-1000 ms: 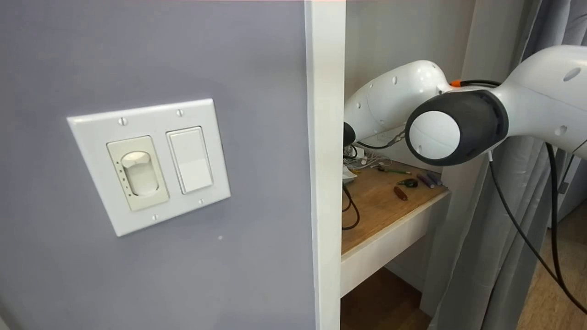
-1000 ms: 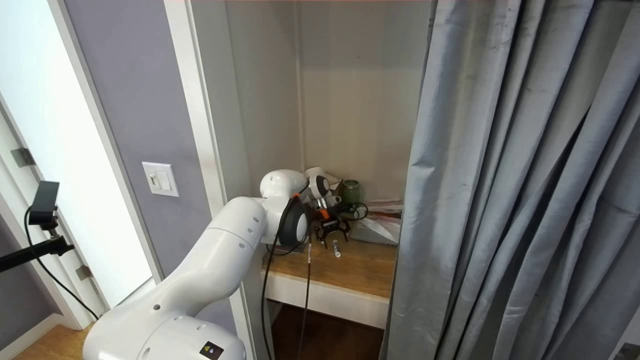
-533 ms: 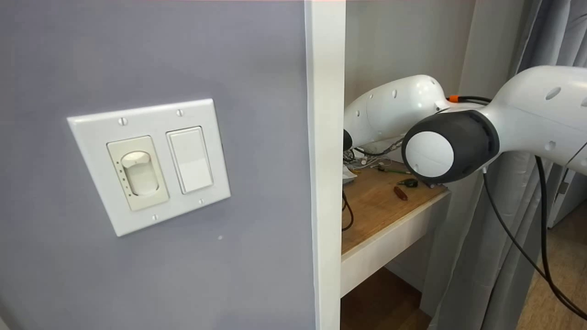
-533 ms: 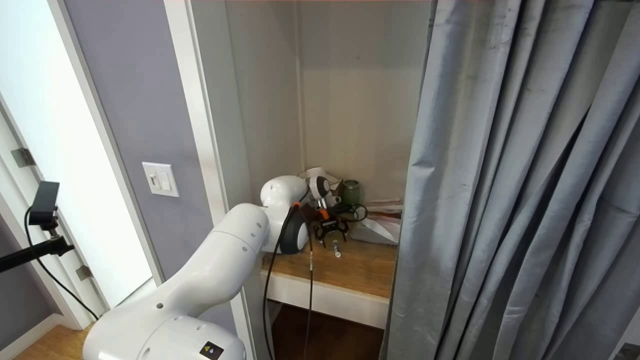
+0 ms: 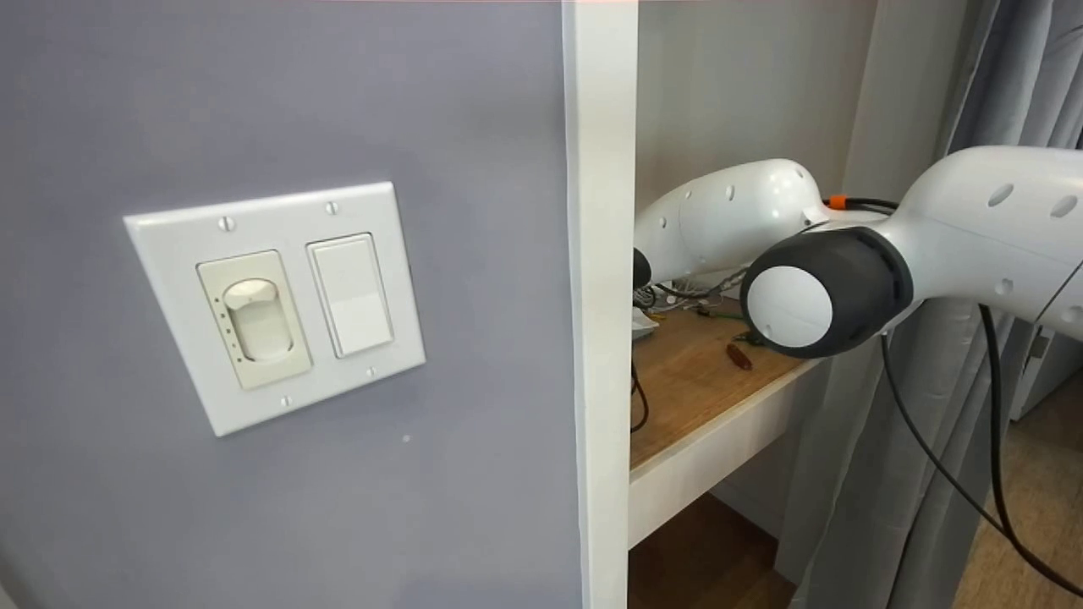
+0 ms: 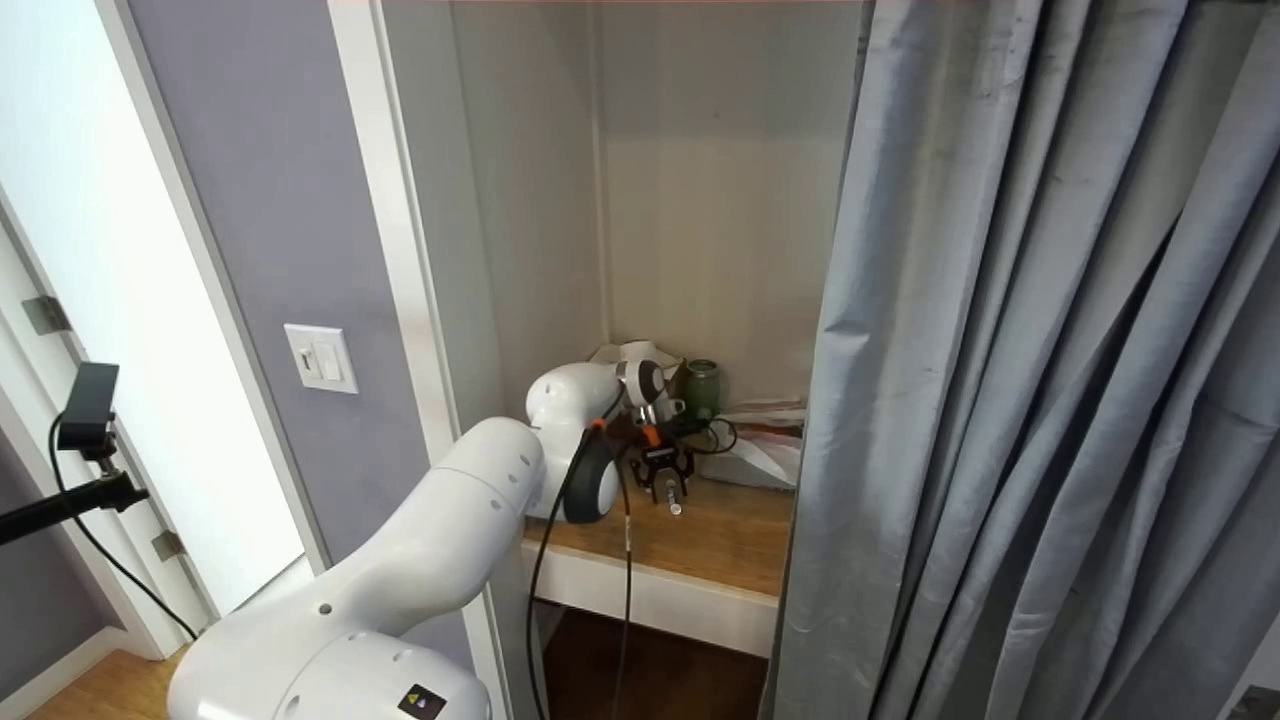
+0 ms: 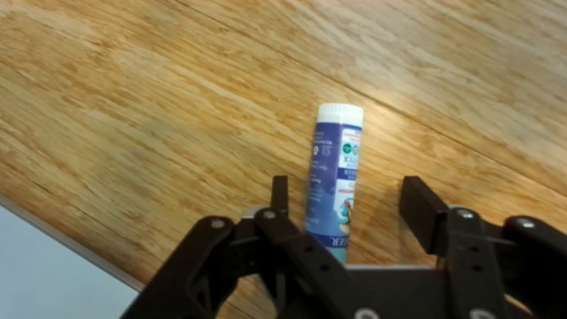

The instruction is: Move the white object forward and put it upright

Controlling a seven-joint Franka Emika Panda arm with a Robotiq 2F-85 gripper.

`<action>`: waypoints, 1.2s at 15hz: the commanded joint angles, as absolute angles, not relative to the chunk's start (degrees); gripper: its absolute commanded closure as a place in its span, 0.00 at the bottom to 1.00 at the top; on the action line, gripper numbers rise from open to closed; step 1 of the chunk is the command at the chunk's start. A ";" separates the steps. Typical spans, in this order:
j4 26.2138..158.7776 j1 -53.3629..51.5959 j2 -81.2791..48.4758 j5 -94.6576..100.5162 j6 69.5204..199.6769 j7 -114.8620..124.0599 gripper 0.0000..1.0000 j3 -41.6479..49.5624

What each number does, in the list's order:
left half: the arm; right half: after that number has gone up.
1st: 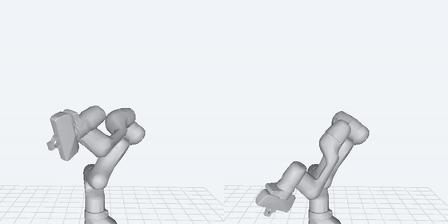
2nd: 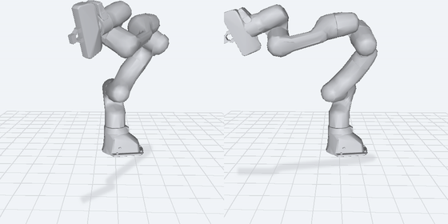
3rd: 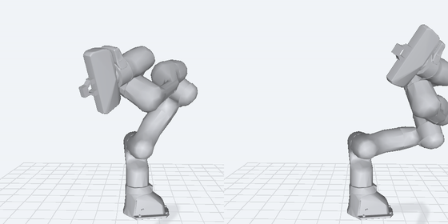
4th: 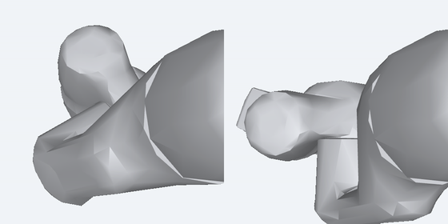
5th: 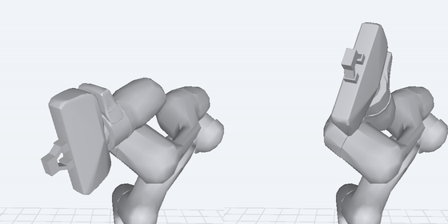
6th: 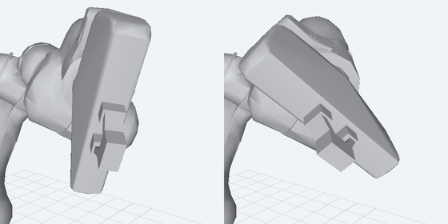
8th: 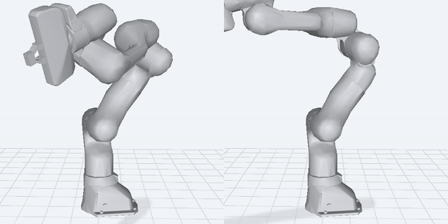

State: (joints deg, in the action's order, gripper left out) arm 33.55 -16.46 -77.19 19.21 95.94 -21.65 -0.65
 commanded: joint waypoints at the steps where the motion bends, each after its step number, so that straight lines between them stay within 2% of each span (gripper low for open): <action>1: 29.94 -15.65 -79.13 18.17 96.06 -22.67 0.62 -1.30; 6: 29.88 -14.78 -78.65 17.96 99.18 -23.10 0.97 -1.91; 8: 30.50 -14.02 -78.01 17.83 101.07 -23.72 0.93 -2.39; 18: 38.57 -1.95 -73.32 8.92 115.80 -39.70 0.93 -15.25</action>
